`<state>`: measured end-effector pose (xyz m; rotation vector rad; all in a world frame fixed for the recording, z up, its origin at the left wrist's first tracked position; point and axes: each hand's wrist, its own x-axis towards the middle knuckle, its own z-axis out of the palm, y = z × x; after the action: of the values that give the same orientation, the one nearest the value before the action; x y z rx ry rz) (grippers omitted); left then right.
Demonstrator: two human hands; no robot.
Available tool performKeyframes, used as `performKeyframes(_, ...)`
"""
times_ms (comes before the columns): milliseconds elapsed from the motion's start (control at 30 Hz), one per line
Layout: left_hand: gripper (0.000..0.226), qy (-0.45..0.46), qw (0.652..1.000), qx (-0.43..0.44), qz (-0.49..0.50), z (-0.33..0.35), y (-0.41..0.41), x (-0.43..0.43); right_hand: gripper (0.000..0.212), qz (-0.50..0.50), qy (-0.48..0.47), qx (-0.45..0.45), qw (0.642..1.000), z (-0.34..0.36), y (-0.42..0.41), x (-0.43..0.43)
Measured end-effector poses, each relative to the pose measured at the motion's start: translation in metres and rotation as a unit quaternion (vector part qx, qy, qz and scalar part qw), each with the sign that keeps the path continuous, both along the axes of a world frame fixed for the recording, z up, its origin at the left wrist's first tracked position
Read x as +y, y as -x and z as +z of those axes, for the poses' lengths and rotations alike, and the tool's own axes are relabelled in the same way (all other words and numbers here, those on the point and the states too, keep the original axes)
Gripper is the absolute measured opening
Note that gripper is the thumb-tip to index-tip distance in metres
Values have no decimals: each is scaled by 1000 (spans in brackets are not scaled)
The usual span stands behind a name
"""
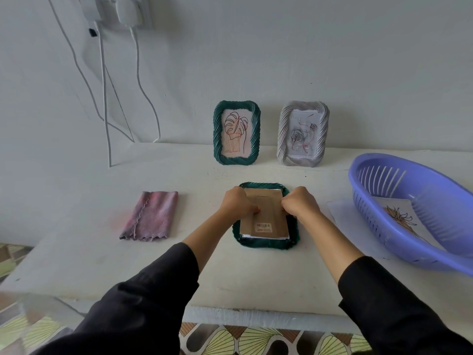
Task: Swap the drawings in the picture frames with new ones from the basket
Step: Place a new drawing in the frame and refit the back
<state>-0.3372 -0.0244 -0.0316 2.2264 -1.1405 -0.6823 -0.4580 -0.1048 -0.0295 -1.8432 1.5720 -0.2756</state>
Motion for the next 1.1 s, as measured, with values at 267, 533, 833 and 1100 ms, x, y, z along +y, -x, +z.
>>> performKeyframes(267,38,-4,999,-32,-1,-1,2,-1,30,25,65,117,991,4,-7,9)
performKeyframes(533,38,-9,999,-51,-7,0,2,-1,28,49,94,162,981,3,-7,8)
performKeyframes(833,23,-14,1000,-17,7,-1,1,2,31,171,160,93,968,5,-6,-20)
performKeyframes(1100,36,-28,1000,-8,9,-1,1,1,33,244,137,137,950,0,-10,-39)
